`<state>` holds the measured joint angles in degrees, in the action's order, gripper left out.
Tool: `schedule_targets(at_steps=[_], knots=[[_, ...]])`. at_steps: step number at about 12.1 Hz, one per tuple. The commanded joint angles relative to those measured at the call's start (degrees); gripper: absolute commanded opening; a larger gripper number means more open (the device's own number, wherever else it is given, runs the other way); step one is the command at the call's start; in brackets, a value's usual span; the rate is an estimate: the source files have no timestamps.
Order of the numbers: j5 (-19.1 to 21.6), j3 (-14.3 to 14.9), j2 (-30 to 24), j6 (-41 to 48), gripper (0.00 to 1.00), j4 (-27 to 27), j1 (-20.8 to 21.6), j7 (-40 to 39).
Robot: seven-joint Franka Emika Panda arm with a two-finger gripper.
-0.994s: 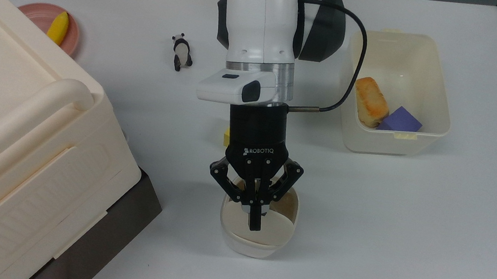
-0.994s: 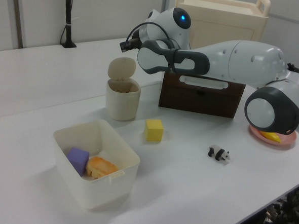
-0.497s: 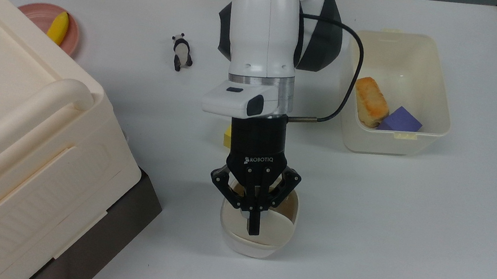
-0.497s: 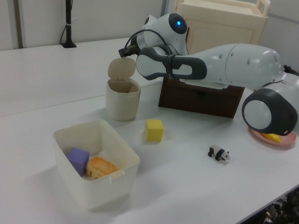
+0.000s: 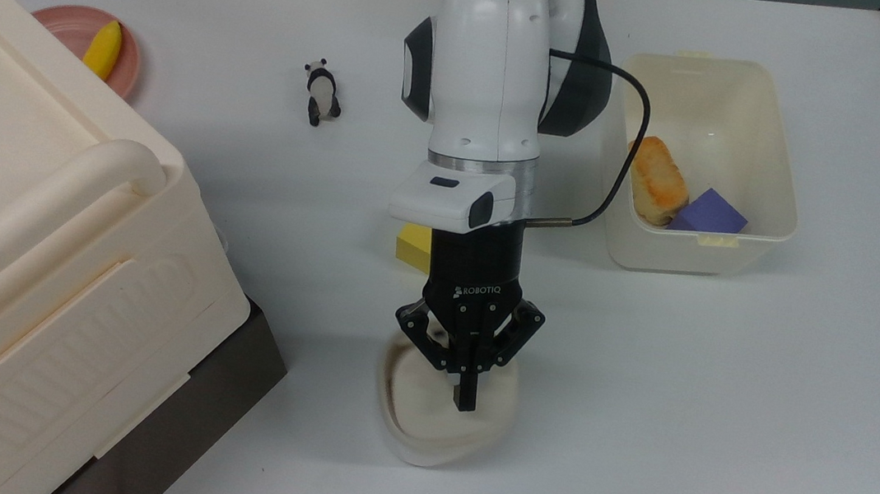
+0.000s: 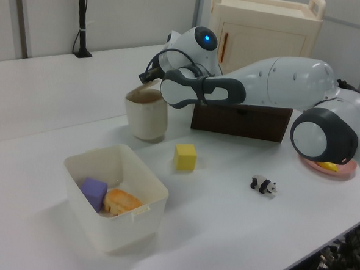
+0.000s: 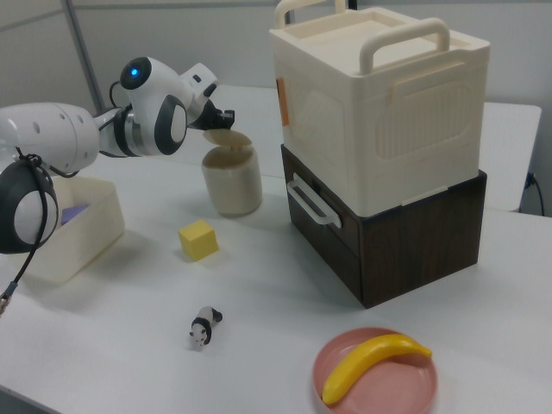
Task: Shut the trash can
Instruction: 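Push the lid forward with the gripper, tipping it over the opening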
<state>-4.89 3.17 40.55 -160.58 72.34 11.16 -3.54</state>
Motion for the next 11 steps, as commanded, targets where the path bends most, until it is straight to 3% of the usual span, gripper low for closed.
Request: schedule_targets(at_steps=[1, 9, 11], knots=[[-1.0, 0.7, -5.04, -0.53, 0.0, 6.32, 0.71, -0.68], [-1.61, 0.79, -5.57, -0.53, 0.0, 6.41, 0.09, -0.68], [-1.61, 0.79, -8.54, -0.53, 0.0, 9.11, 0.18, -0.77]])
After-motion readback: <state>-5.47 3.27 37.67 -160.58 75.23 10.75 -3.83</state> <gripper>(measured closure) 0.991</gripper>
